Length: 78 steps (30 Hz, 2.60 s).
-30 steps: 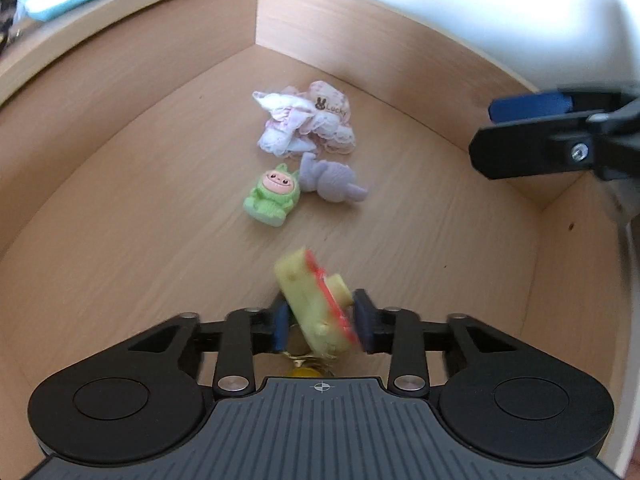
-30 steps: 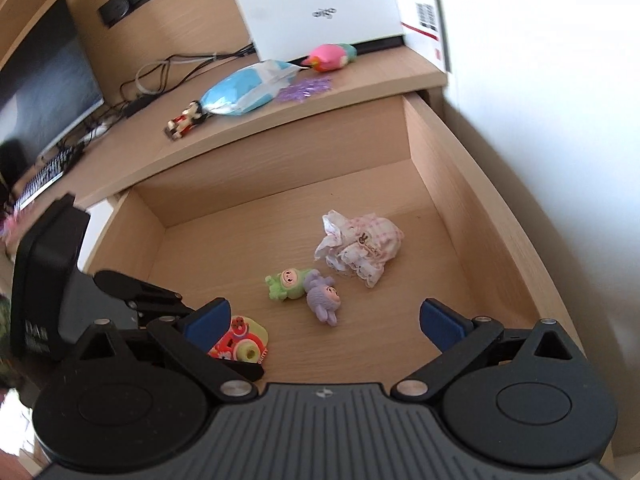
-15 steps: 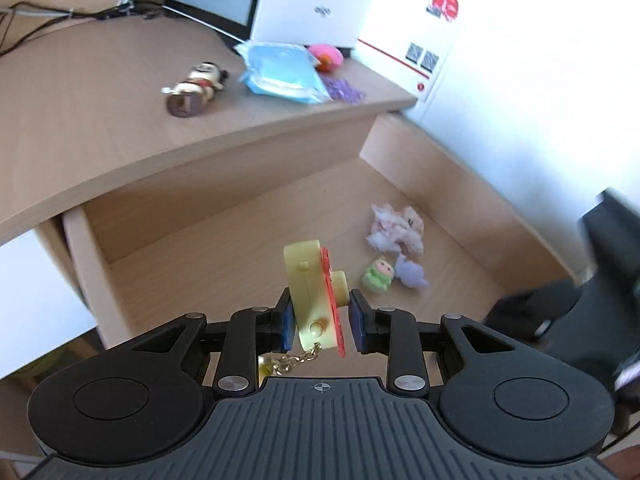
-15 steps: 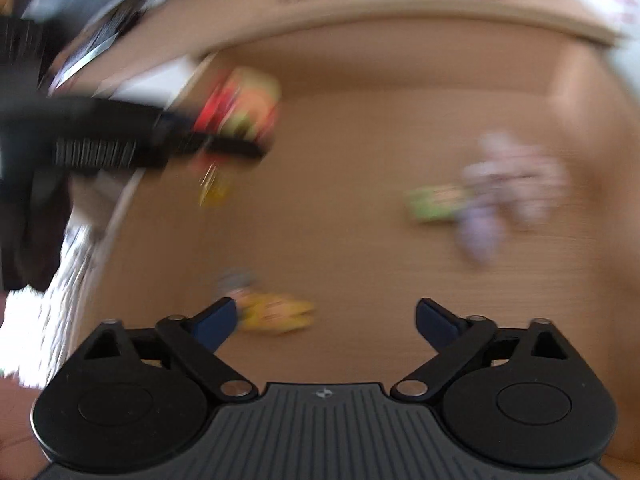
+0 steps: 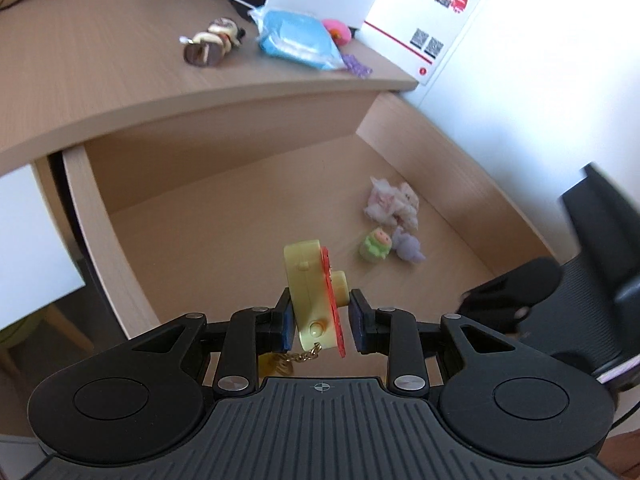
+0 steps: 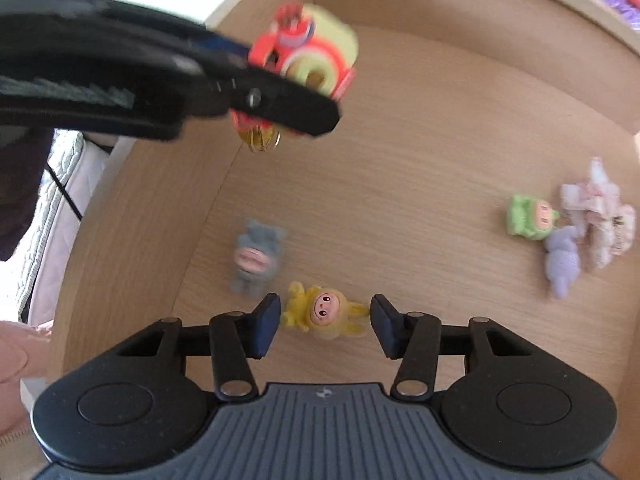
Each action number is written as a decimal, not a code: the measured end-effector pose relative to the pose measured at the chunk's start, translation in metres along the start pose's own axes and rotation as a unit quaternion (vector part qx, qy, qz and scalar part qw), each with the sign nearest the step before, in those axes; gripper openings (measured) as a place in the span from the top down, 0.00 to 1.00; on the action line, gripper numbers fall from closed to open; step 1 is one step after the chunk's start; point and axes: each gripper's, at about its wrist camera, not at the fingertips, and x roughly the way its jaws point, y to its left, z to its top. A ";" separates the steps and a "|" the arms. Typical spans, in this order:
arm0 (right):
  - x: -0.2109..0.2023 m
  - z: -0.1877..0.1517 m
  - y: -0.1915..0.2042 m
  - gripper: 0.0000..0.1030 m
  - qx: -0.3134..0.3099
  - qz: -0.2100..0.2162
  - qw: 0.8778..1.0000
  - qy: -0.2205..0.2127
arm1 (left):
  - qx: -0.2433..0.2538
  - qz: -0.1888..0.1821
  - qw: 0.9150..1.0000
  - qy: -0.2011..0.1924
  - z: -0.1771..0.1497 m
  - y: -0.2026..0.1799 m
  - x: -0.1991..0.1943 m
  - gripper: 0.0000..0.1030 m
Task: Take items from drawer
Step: 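Grasp the red-and-yellow toy keychain with the left tool and lift it, then carry the red toy to the desktop with the left tool while the right tool grasps the yellow plush, then lower the open left tool into the drawer and grasp the grey plush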
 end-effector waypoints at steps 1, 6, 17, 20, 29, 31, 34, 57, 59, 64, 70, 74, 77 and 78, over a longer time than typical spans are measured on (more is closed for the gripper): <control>-0.006 -0.005 -0.002 0.52 0.005 0.002 1.000 -0.007 | 0.000 -0.003 1.000 0.002 -0.001 -0.002 0.001 0.70; -0.045 -0.032 -0.024 0.52 0.043 0.006 0.996 -0.075 | 0.008 -0.002 1.000 -0.027 0.012 -0.018 -0.009 0.70; -0.094 -0.073 -0.063 0.52 0.099 -0.024 0.959 -0.263 | -0.056 0.093 0.964 -0.243 0.131 0.014 -0.044 0.70; -0.098 -0.072 -0.056 0.52 0.091 -0.033 0.954 -0.285 | -0.059 0.110 0.959 -0.256 0.146 0.033 -0.026 0.70; -0.095 -0.079 -0.077 0.52 0.104 -0.053 0.949 -0.291 | -0.097 0.173 0.958 -0.205 0.146 0.064 0.006 0.66; -0.099 -0.080 -0.083 0.52 0.113 -0.058 0.948 -0.293 | -0.082 0.185 0.943 -0.264 0.143 0.056 -0.016 0.66; -0.104 -0.076 -0.091 0.52 0.121 -0.064 0.945 -0.296 | -0.078 0.171 0.930 -0.317 0.134 0.045 -0.043 0.66; -0.126 0.097 -0.218 0.33 0.255 -0.134 0.898 -0.332 | 0.008 -0.084 0.995 0.046 -0.010 -0.026 0.043 0.66; -0.121 0.086 -0.218 0.32 0.258 -0.131 0.899 -0.329 | 0.006 -0.084 0.995 0.046 -0.010 -0.026 0.043 0.66; -0.105 0.051 -0.209 0.26 0.255 -0.125 0.907 -0.312 | 0.015 -0.067 0.996 0.048 -0.008 -0.034 0.048 0.66; -0.066 -0.005 -0.166 0.20 0.226 -0.079 0.935 -0.263 | 0.088 0.018 0.991 0.097 0.000 -0.049 0.028 0.66; -0.049 -0.027 -0.141 0.20 0.185 -0.098 0.938 -0.275 | 0.128 0.076 0.976 0.159 0.002 -0.063 0.019 0.66; -0.044 -0.031 -0.147 0.20 0.196 -0.078 0.938 -0.275 | 0.093 0.095 0.969 0.209 0.000 -0.063 0.024 0.66; -0.047 -0.032 -0.149 0.19 0.201 -0.072 0.936 -0.280 | 0.074 0.103 0.966 0.225 -0.002 -0.061 0.026 0.66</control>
